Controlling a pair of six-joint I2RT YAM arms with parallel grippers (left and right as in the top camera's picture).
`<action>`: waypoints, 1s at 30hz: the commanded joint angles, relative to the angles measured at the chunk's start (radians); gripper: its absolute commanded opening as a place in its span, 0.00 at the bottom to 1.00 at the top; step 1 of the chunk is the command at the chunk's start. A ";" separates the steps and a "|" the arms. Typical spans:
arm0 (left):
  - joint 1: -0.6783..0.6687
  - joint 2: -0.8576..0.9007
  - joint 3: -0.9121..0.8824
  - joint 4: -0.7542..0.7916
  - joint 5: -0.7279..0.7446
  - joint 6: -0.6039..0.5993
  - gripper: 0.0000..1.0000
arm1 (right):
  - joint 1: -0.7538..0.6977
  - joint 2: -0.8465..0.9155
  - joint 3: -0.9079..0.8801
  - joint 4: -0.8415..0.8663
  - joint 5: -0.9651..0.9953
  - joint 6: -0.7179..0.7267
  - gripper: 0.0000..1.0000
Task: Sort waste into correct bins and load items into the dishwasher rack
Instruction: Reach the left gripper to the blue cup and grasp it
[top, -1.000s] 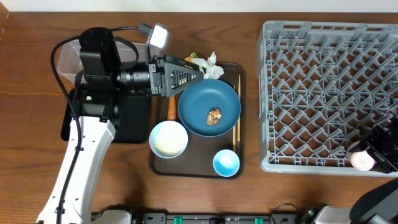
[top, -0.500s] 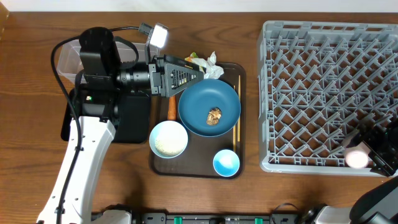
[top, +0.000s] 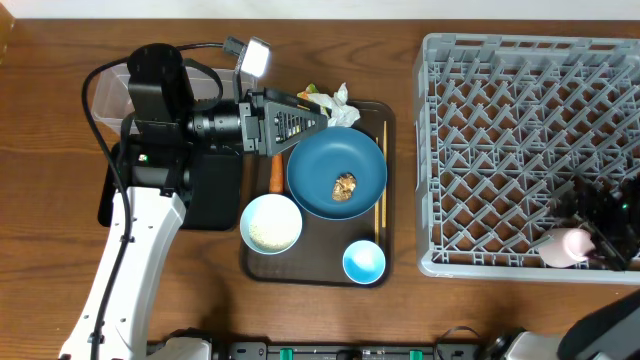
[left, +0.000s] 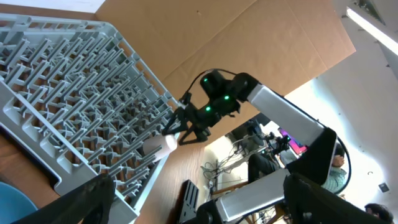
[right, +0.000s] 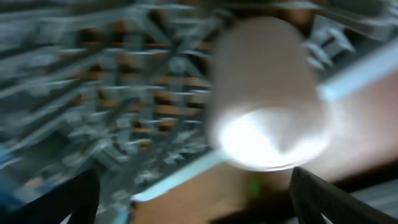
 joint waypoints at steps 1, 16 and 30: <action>-0.015 -0.004 0.010 -0.023 -0.028 0.009 0.86 | 0.019 -0.119 0.040 0.003 -0.261 -0.119 0.88; -0.476 -0.003 0.007 -0.826 -1.155 0.436 0.78 | 0.261 -0.378 0.040 0.247 -0.389 0.029 0.88; -0.728 0.256 -0.002 -0.920 -1.264 0.457 0.63 | 0.267 -0.351 0.040 0.265 -0.269 0.125 0.86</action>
